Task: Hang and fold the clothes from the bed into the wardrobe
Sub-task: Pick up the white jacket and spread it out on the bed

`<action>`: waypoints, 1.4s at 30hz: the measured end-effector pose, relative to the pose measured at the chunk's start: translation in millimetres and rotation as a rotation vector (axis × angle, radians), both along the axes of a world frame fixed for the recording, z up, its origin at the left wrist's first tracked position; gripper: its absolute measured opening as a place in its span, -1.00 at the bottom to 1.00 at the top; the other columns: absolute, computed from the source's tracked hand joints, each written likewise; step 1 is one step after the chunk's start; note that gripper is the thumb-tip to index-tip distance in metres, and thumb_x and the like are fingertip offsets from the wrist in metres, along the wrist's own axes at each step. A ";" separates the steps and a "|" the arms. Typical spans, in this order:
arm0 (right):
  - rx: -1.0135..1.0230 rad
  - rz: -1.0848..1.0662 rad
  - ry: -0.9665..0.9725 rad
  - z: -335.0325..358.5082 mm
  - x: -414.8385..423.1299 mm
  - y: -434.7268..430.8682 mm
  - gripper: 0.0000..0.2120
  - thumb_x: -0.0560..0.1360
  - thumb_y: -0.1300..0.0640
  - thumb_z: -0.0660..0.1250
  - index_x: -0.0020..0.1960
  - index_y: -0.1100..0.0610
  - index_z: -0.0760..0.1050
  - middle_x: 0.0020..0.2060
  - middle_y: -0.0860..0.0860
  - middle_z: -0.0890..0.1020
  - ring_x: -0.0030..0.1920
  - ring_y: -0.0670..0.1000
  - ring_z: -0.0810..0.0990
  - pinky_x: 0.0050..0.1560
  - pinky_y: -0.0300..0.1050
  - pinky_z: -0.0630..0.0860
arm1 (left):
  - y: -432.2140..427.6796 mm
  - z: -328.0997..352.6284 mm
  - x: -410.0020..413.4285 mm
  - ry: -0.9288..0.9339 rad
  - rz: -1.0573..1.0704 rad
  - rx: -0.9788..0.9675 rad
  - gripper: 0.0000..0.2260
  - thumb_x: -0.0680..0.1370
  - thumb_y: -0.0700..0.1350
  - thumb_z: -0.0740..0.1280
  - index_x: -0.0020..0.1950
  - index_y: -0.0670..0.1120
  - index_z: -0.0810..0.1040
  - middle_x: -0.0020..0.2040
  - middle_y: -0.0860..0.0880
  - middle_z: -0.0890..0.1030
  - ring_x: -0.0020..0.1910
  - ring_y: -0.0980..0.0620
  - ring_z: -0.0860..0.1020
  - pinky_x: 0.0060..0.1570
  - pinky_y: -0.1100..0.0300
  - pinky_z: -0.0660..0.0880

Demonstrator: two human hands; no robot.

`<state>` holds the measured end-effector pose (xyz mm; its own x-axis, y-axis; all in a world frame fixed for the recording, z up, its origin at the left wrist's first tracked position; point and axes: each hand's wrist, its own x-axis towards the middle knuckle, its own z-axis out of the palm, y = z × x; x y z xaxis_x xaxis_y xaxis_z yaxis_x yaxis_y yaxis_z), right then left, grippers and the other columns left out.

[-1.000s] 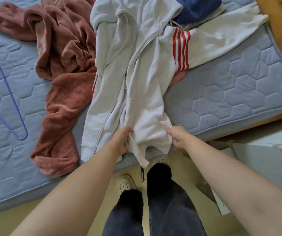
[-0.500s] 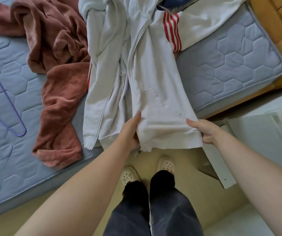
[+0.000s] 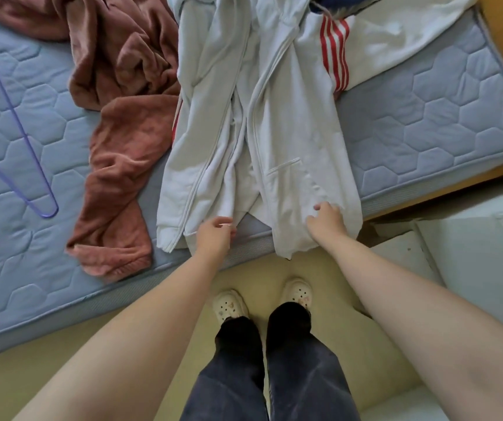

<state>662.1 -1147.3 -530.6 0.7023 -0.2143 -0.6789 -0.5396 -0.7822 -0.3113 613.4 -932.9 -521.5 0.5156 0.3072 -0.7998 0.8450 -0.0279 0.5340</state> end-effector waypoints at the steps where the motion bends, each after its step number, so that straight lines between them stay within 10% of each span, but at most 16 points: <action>1: 0.042 0.029 -0.021 -0.1 -0.2 12.4 -0.64 0.56 0.18 0.16 0.34 0.18 0.36 0.32 0.13 0.35 0.27 0.14 0.40 0.27 -0.02 0.35 | 8.2 0.0 -1.0 -0.041 -0.040 0.143 -0.74 0.52 -0.30 0.19 0.14 -0.16 0.58 -0.05 -0.09 0.64 -0.09 -0.02 0.56 -0.19 0.17 0.43; 7: 0.375 -0.051 0.101 -11.6 -6.1 94.6 -0.75 0.56 0.18 0.22 0.16 0.28 0.52 0.10 0.24 0.60 0.08 0.13 0.56 0.06 -0.05 0.46 | 68.5 -12.4 -15.6 -0.113 -0.220 0.737 -0.67 0.47 -0.23 0.28 0.23 -0.11 0.54 0.26 -0.15 0.46 0.23 -0.17 0.39 0.18 0.04 0.32; 12: 0.634 -0.206 0.344 -22.8 -14.6 142.8 -0.59 0.54 0.08 0.33 0.33 0.20 0.41 0.19 0.09 0.57 0.18 0.10 0.56 0.17 -0.01 0.50 | 100.2 -37.6 -27.0 -0.070 0.026 0.217 -0.46 0.44 -0.13 0.42 0.39 -0.06 0.35 0.21 -0.06 0.52 0.14 -0.09 0.52 0.00 0.11 0.46; 17: 0.893 -0.513 0.523 -24.9 -17.8 154.3 -0.85 0.60 0.23 0.23 0.13 0.23 0.50 0.00 0.13 0.64 -0.01 0.12 0.62 -0.02 0.08 0.56 | 121.8 -42.1 -36.7 -0.100 0.055 0.259 -0.86 0.48 -0.12 0.38 -0.08 -0.19 0.55 -0.27 -0.06 0.50 -0.30 -0.03 0.47 -0.32 0.15 0.38; 22: 0.130 0.093 0.258 -18.3 -13.1 117.5 -0.90 0.52 0.12 0.31 -0.07 0.15 0.46 -0.23 0.07 0.52 -0.20 0.06 0.52 -0.21 -0.16 0.41 | 121.9 -11.4 -36.1 -0.278 0.306 0.030 -0.74 0.50 -0.20 0.34 -0.34 -0.13 0.34 -0.37 -0.05 0.30 -0.35 0.04 0.30 -0.32 0.15 0.25; 25: 0.290 -0.184 -0.025 -3.3 -1.0 117.0 -0.82 0.54 0.04 0.28 -0.12 0.15 0.47 -0.17 0.09 0.55 -0.13 0.10 0.53 -0.15 -0.12 0.39 | 106.8 12.4 -29.2 -0.343 0.053 -0.159 -0.85 0.48 -0.23 0.40 -0.19 -0.31 0.52 -0.24 -0.12 0.44 -0.22 0.01 0.40 -0.15 0.12 0.33; 28: 0.764 -0.442 0.371 22.2 11.8 130.8 -0.56 0.56 -0.18 0.21 0.12 0.20 0.51 -0.13 0.12 0.61 -0.18 0.07 0.58 -0.17 -0.06 0.50 | 86.5 28.7 -26.0 -0.334 -0.296 -0.251 -0.95 0.45 -0.26 0.44 -0.19 -0.16 0.60 -0.14 0.00 0.55 -0.10 0.05 0.51 0.06 0.14 0.45; 31: 0.785 -0.389 0.479 35.2 16.2 133.6 -0.63 0.57 0.09 0.28 0.28 0.30 0.47 -0.07 0.18 0.66 -0.13 0.12 0.65 -0.08 0.03 0.61 | 75.3 34.0 -26.7 -0.272 -0.479 -0.302 -0.81 0.48 -0.31 0.36 -0.07 -0.03 0.66 0.15 0.07 0.60 0.15 0.14 0.54 0.18 0.29 0.44; 36: 0.918 -0.688 0.307 46.2 21.9 108.6 -0.79 0.59 0.17 0.23 0.16 0.26 0.47 -0.14 0.15 0.65 -0.18 0.12 0.66 -0.18 0.06 0.61 | 60.7 23.4 -32.1 0.022 0.043 -0.183 -0.80 0.53 -0.35 0.21 -0.14 -0.11 0.54 -0.09 -0.10 0.59 -0.18 0.02 0.54 -0.23 0.25 0.46; 42: 1.131 -0.695 0.426 64.6 14.5 77.5 -0.62 0.61 0.02 0.15 0.09 0.26 0.62 0.08 0.21 0.65 0.07 0.19 0.65 0.07 0.20 0.55 | 18.5 11.3 -49.3 0.348 0.519 -0.906 -0.54 0.62 0.19 0.09 0.27 -0.17 0.31 0.32 -0.30 0.42 0.23 -0.30 0.48 0.05 -0.20 0.43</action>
